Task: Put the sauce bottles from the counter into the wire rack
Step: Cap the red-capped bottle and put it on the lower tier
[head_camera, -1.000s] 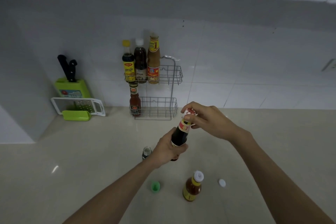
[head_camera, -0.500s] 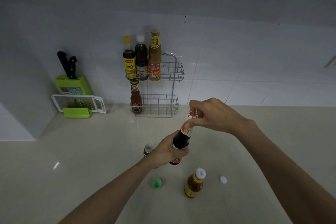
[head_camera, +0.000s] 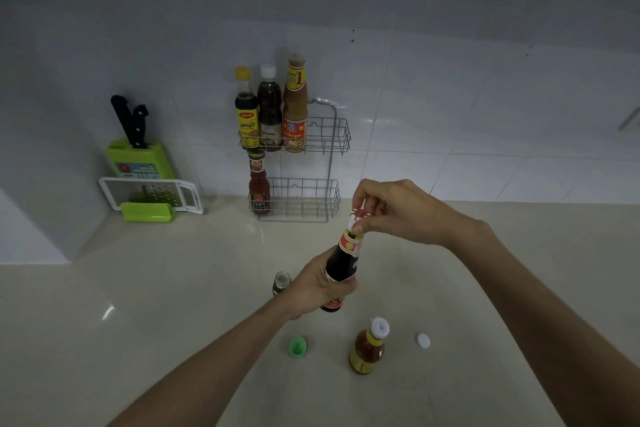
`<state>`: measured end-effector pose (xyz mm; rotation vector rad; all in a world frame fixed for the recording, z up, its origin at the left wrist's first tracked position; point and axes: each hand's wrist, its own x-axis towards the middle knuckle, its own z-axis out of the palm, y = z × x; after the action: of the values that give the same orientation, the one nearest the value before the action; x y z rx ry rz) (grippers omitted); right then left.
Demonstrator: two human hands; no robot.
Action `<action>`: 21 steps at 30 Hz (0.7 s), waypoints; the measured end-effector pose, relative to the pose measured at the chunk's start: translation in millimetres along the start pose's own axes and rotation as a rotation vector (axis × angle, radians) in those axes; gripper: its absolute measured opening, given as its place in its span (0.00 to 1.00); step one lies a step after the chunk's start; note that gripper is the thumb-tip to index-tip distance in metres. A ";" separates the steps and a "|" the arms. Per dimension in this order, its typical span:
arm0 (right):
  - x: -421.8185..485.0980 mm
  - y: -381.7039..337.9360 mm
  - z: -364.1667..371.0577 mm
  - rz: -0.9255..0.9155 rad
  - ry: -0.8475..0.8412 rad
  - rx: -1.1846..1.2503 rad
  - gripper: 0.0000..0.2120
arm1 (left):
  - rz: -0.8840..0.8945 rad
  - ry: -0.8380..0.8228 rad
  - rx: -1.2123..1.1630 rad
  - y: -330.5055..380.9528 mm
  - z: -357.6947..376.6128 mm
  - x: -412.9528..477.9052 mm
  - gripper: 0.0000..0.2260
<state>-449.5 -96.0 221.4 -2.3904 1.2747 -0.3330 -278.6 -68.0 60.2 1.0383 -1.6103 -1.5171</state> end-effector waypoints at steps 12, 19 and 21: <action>1.5 5.0 -15.4 -0.031 -0.053 0.154 0.14 | -0.014 -0.013 -0.021 6.5 5.3 -3.6 0.09; -1.1 -0.1 -5.8 -0.137 -0.062 -0.264 0.12 | -0.012 0.035 -0.021 13.4 6.7 0.0 0.10; -5.5 4.8 2.4 -0.189 -0.021 -0.369 0.14 | -0.024 -0.043 -0.017 14.8 5.7 -1.9 0.11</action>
<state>-455.1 -93.2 217.0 -2.8257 1.1868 -0.1329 -284.2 -63.8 74.5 1.0255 -1.6169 -1.5762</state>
